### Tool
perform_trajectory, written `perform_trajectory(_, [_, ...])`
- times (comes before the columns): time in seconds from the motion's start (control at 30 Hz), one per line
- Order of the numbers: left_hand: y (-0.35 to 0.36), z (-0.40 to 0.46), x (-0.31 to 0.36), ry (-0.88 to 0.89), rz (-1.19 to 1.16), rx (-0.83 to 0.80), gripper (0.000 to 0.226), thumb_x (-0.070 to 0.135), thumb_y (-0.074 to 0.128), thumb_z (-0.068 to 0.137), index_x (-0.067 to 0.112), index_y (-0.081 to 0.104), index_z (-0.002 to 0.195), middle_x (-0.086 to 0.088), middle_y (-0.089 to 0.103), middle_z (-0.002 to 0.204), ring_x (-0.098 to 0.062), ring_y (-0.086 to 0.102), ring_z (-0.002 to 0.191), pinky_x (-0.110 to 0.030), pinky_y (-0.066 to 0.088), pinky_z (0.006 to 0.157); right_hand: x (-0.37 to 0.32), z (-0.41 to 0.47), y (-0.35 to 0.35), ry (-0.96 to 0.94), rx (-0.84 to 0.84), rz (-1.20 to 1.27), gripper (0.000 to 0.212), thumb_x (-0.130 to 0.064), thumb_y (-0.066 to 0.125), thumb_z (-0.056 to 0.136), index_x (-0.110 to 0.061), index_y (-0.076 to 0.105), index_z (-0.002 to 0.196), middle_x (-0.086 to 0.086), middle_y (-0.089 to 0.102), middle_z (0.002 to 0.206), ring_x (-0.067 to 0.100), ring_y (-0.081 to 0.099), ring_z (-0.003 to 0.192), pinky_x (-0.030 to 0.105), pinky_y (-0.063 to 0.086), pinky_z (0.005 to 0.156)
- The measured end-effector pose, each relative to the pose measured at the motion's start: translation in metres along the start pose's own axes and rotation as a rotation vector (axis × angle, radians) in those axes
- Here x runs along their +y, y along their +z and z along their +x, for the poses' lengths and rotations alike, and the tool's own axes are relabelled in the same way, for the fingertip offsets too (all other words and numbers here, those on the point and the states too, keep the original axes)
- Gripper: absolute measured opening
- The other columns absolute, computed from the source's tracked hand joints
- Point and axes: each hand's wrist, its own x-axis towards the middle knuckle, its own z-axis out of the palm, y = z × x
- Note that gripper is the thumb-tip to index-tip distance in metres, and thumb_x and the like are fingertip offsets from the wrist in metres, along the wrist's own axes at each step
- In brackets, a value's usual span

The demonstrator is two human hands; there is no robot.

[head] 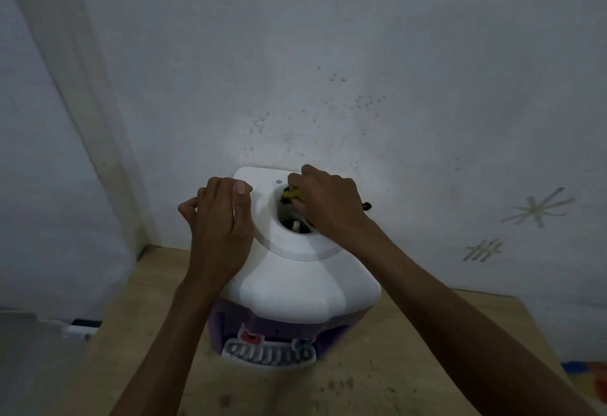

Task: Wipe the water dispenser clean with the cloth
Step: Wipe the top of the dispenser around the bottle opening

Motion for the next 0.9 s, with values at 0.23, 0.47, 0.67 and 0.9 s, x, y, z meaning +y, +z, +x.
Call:
perform_trajectory(0.23, [0.000,0.000,0.000,-0.005,0.003,0.011,0.039,0.036,0.026,0.108,0.022,0.061,0.101,0.007,0.057,0.102,-0.011,0.050,0.097,-0.028,0.018,0.094,0.013,-0.004,-0.002,0.022,-0.219,0.136,0.013,-0.045,0.061,0.093,-0.033,0.066,0.095,-0.009,0.064,0.095,0.019,0.059,0.090,0.036,0.046,0.072])
perform_trajectory(0.47, [0.001,0.002,0.000,-0.018,0.019,-0.009,0.048,0.045,0.021,0.106,0.018,0.061,0.101,0.004,0.057,0.103,-0.015,0.048,0.099,-0.027,0.017,0.093,0.006,0.004,0.004,-0.108,-0.359,0.119,0.012,-0.042,0.064,0.092,-0.043,0.072,0.101,-0.013,0.065,0.102,0.018,0.061,0.094,0.029,0.034,0.062])
perform_trajectory(0.67, [0.002,0.001,-0.001,-0.011,0.022,-0.005,0.043,0.041,0.023,0.107,0.021,0.061,0.100,0.007,0.056,0.101,-0.013,0.047,0.098,-0.027,0.016,0.091,0.007,0.019,-0.019,-0.375,-0.331,-0.119,0.016,-0.035,0.058,0.096,-0.040,0.071,0.104,-0.014,0.051,0.091,0.014,0.058,0.081,0.029,0.035,0.057])
perform_trajectory(0.9, [0.000,0.001,0.002,-0.011,0.045,-0.012,0.050,0.045,0.019,0.106,0.018,0.061,0.099,0.004,0.056,0.100,-0.014,0.047,0.097,-0.026,0.016,0.091,0.037,0.017,-0.020,-0.610,-0.272,-0.332,0.009,-0.021,0.066,0.092,-0.029,0.066,0.087,-0.008,0.052,0.090,0.017,0.051,0.067,0.024,0.013,0.048])
